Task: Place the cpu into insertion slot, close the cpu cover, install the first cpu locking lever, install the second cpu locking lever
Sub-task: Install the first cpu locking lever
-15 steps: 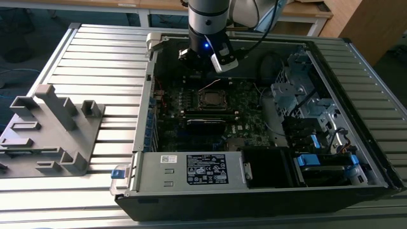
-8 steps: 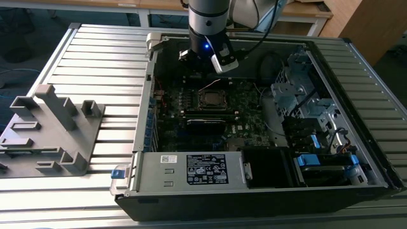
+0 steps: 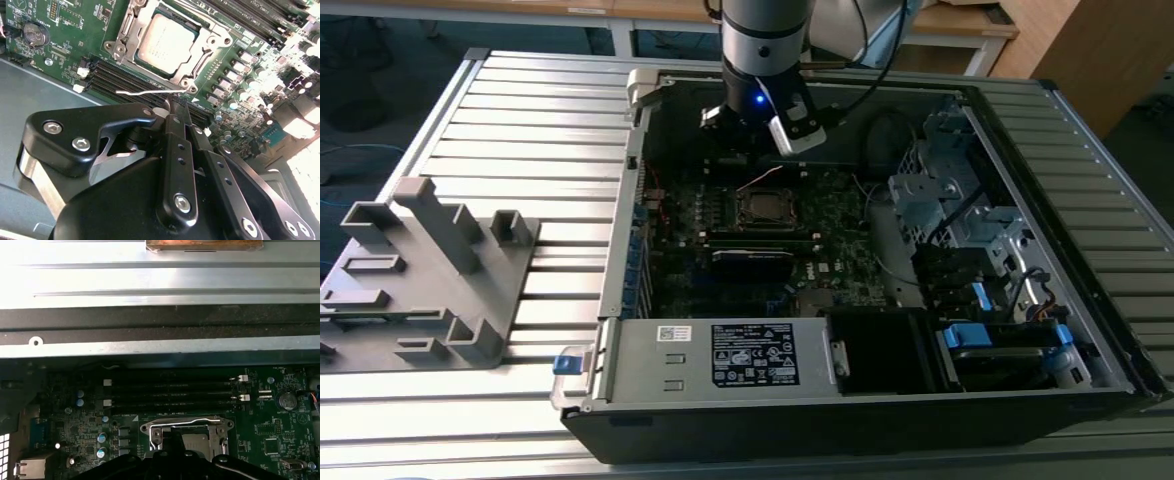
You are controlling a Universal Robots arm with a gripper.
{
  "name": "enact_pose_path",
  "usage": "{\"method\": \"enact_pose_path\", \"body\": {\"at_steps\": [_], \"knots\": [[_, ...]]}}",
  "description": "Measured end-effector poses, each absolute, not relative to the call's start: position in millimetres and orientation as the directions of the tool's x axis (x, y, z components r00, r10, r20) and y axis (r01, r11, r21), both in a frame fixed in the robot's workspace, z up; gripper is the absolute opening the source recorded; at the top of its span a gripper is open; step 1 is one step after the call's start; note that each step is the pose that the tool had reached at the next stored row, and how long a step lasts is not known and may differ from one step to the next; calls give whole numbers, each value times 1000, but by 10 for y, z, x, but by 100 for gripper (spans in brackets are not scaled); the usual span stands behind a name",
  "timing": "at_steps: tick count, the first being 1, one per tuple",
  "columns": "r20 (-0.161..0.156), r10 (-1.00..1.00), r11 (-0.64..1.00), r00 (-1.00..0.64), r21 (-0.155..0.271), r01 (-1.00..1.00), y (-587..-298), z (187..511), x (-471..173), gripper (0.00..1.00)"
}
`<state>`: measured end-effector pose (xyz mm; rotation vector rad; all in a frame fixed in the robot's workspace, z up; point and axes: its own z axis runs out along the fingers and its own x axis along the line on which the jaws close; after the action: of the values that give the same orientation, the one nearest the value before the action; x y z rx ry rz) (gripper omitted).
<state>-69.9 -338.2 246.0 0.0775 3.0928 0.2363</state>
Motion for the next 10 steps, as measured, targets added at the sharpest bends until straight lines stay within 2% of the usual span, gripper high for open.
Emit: {"method": "enact_pose_path", "body": {"at_steps": [10], "knots": [[-35,53,987,-998,151,47,-3353,2446,-699,11]]}}
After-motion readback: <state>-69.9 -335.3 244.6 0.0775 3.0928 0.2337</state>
